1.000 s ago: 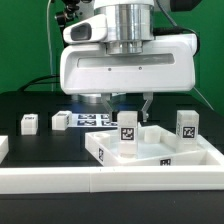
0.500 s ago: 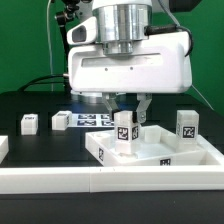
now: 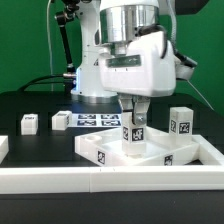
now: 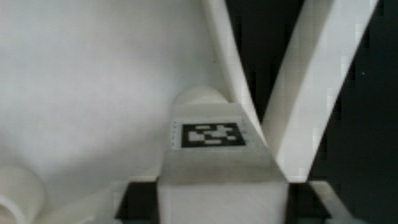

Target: Assemble square table

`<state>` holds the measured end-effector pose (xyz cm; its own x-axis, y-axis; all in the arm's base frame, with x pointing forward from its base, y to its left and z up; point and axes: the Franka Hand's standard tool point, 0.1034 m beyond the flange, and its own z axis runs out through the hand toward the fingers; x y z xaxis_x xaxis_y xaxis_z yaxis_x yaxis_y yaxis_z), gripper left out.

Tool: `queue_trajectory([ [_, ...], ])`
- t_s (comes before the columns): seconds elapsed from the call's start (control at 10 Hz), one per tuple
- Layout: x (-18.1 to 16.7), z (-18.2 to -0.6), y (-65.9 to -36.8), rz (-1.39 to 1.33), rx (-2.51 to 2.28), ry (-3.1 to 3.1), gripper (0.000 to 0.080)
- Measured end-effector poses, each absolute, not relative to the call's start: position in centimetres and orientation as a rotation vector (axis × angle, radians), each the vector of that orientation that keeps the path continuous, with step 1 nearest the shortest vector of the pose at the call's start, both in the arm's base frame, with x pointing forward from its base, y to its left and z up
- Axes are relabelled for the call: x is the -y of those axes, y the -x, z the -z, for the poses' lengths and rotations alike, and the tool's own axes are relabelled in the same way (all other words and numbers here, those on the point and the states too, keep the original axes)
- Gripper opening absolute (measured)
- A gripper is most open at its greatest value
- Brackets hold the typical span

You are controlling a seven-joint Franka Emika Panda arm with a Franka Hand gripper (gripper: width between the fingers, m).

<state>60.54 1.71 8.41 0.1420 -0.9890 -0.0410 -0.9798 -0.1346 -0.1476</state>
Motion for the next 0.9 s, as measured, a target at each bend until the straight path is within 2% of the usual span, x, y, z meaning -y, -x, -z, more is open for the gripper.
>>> queue_trajectory([
  [0.4,-2.24,-8.36,-60.40,0.060,-2.123,2.112,0.0290],
  [0.5,-2.26,-8.35,-60.40,0.061,-2.112,2.123,0.0375],
  [0.6,-2.24,-8.35,-60.39,0.065,-2.066,2.170,0.0375],
  [0.7,-2.14,-8.31,-60.33,0.069,-1.987,2.248,0.0569],
  [0.8,-2.10,-8.30,-60.28,0.072,-1.858,2.363,0.0627],
  [0.9,-2.19,-8.29,-60.26,0.078,-1.757,2.442,0.0627],
])
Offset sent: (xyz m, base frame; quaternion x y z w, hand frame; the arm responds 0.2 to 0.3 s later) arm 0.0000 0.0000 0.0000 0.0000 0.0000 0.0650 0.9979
